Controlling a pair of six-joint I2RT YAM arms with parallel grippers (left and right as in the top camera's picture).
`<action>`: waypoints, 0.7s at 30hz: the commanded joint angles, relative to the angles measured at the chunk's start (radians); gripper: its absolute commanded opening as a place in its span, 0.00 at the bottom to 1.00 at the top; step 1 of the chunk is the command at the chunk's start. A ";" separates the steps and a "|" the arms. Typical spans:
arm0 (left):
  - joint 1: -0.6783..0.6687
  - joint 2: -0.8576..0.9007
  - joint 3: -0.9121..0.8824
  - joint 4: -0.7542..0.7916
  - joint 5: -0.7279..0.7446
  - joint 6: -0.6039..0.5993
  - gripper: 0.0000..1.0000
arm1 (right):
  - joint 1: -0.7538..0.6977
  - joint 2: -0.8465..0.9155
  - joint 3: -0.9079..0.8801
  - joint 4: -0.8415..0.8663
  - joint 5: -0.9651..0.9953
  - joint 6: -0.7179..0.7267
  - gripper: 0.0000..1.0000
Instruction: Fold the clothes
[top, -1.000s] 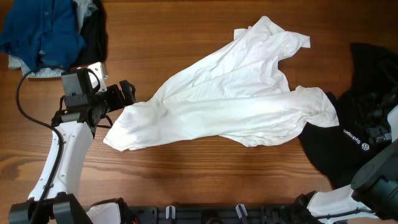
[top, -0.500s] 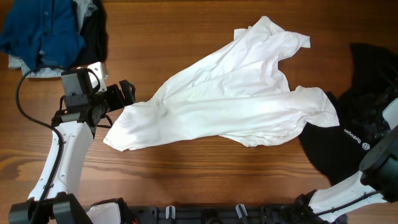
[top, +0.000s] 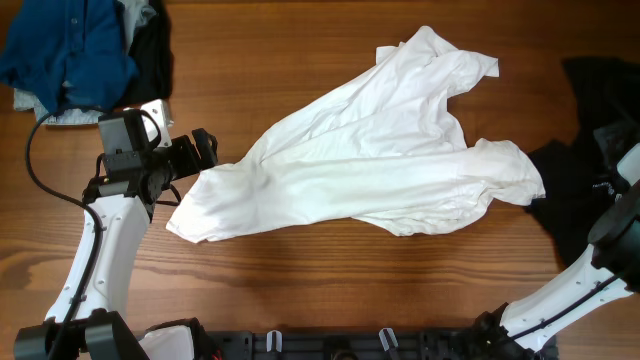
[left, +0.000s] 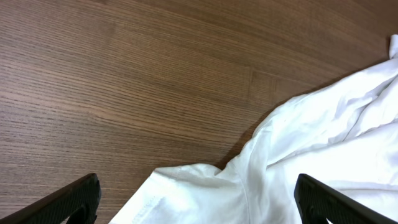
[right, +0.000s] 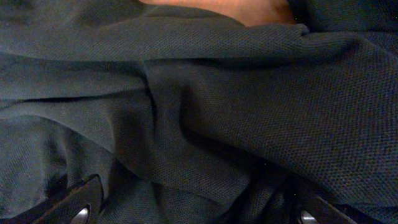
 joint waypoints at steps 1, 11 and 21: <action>-0.004 -0.003 0.013 0.014 -0.010 0.019 1.00 | -0.001 0.104 0.063 -0.045 -0.106 -0.062 0.93; -0.004 -0.003 0.013 0.041 -0.009 0.019 1.00 | 0.008 0.095 0.434 -0.424 -0.194 -0.121 1.00; -0.004 -0.002 0.013 -0.036 0.002 0.020 1.00 | 0.116 -0.024 0.669 -0.771 -0.472 -0.227 1.00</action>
